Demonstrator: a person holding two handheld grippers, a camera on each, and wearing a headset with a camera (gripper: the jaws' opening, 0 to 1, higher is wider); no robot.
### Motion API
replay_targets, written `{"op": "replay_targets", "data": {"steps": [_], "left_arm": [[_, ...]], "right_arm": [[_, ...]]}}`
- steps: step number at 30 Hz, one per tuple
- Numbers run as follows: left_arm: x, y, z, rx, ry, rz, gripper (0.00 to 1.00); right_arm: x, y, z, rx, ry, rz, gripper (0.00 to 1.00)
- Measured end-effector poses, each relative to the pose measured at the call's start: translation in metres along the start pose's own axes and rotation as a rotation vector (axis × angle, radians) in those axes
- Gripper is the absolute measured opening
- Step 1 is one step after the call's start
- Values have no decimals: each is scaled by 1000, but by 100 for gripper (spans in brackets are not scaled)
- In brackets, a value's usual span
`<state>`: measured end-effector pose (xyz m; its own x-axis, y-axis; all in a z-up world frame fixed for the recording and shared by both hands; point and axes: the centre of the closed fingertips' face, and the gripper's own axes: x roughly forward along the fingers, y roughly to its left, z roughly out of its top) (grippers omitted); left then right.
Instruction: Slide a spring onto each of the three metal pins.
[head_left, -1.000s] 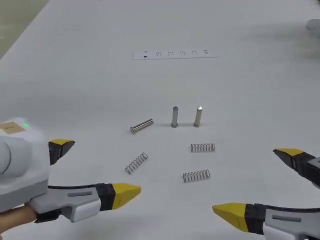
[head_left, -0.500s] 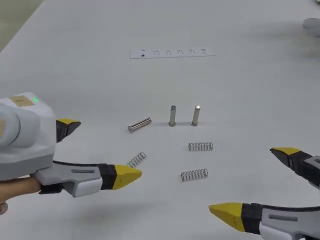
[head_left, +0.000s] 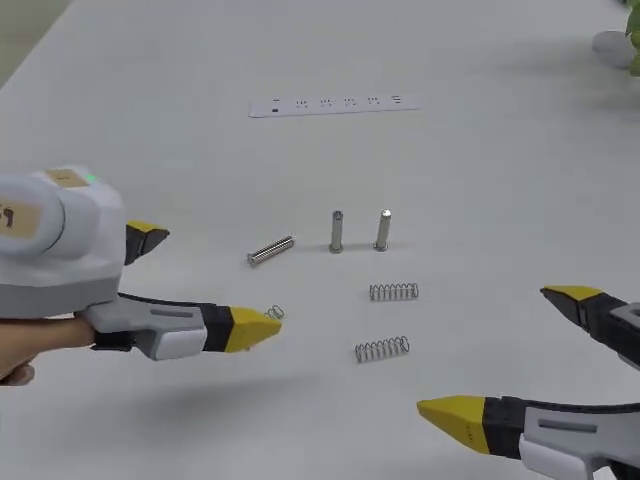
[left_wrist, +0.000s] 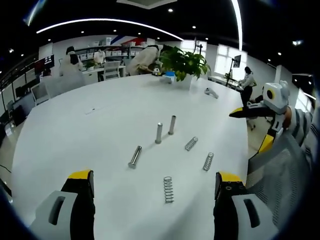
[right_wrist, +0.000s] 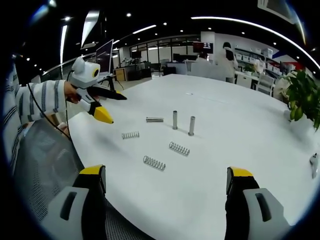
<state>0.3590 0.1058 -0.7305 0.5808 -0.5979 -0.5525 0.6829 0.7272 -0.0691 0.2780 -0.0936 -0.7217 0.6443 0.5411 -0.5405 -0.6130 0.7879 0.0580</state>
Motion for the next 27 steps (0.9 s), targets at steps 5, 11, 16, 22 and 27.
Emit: {"op": "replay_targets", "data": {"steps": [5,11,16,22,27], "left_arm": [[1,5,1,-21,-5,-3,98],[2,12,10,-73,-44,-1,98],[7,13,12,-56,-31,-13,92],[14,18,20,-33,-41,-6,93],[21,18,25,-5,-33,-25,90]], "right_arm": [[0,-1,-2,-6,11,-4,99],[1,0,-2,-6,14,4,99],[0,-1,-2,-5,14,5,99],[0,-1,-2,6,14,0,99],[-1,-1,-2,2,16,3,99]]}}
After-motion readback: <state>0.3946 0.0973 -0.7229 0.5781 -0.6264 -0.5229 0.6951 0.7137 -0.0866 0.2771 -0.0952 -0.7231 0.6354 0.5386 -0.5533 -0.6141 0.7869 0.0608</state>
